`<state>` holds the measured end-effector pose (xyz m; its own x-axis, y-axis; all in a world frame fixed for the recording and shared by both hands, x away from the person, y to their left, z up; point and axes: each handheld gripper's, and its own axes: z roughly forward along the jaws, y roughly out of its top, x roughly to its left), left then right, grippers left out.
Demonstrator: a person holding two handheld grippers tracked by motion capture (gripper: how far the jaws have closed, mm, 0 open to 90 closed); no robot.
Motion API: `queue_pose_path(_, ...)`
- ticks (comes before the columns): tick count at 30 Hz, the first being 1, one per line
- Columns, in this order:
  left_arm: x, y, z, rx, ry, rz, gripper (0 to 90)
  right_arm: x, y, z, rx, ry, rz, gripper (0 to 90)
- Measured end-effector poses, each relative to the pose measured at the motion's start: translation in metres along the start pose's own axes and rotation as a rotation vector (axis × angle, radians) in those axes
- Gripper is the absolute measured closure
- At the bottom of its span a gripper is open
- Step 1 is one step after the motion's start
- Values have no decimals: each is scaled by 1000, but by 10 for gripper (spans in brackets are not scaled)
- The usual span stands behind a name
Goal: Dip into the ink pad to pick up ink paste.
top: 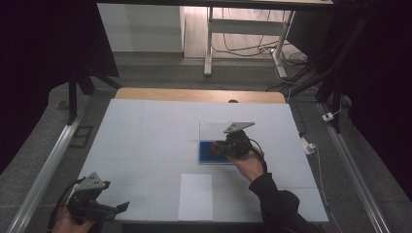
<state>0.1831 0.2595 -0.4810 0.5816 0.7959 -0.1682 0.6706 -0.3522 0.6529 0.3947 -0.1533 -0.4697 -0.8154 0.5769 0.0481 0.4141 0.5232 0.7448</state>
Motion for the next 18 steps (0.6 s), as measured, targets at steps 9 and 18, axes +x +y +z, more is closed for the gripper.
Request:
queue_pose_path(9, 0, 0, 0, -1, 0, -1, 5, 3, -3, -8, 1, 14, 2, 798)
queue_pose_path(18, 0, 0, 0, -2, -1, -3, 5, 11, -6, -16, 9, 43, -2, 798)
